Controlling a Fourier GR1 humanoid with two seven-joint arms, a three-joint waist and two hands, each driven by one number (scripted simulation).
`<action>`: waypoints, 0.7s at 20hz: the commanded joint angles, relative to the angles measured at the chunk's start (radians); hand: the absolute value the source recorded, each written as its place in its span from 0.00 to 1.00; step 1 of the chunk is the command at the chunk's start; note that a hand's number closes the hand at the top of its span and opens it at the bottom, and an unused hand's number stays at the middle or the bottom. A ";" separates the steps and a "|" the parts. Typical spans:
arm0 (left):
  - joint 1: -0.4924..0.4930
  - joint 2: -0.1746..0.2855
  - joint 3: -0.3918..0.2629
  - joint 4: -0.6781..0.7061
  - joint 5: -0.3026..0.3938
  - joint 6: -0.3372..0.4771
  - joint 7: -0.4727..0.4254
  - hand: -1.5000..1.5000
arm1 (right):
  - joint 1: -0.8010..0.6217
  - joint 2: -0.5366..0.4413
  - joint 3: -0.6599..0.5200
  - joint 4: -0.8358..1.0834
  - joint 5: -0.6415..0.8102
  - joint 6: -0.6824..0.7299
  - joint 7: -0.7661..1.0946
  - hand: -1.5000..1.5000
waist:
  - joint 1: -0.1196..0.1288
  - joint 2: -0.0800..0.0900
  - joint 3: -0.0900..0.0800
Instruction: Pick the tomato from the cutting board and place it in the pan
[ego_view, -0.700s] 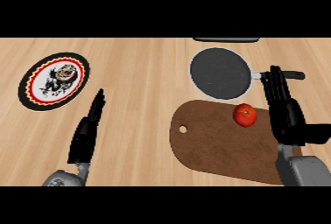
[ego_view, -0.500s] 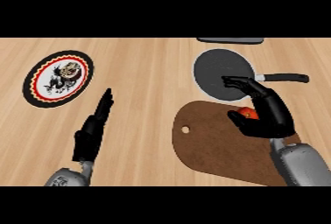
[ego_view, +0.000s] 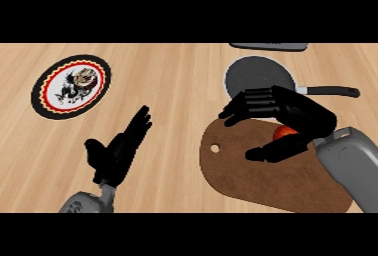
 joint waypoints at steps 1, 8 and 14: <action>-0.027 0.044 0.065 0.019 0.077 -0.087 0.024 0.50 | -0.066 -0.031 0.046 0.104 0.093 0.058 -0.271 0.00 | -0.031 0.002 0.003; -0.012 0.024 0.073 0.043 0.084 -0.071 0.021 0.50 | -0.228 -0.241 0.291 -0.027 0.542 0.107 -0.068 0.00 | -0.054 -0.016 -0.002; 0.018 0.063 0.113 0.014 0.103 -0.087 0.024 0.50 | -0.250 -0.311 0.426 -0.160 0.833 0.139 0.114 0.00 | -0.079 -0.025 0.000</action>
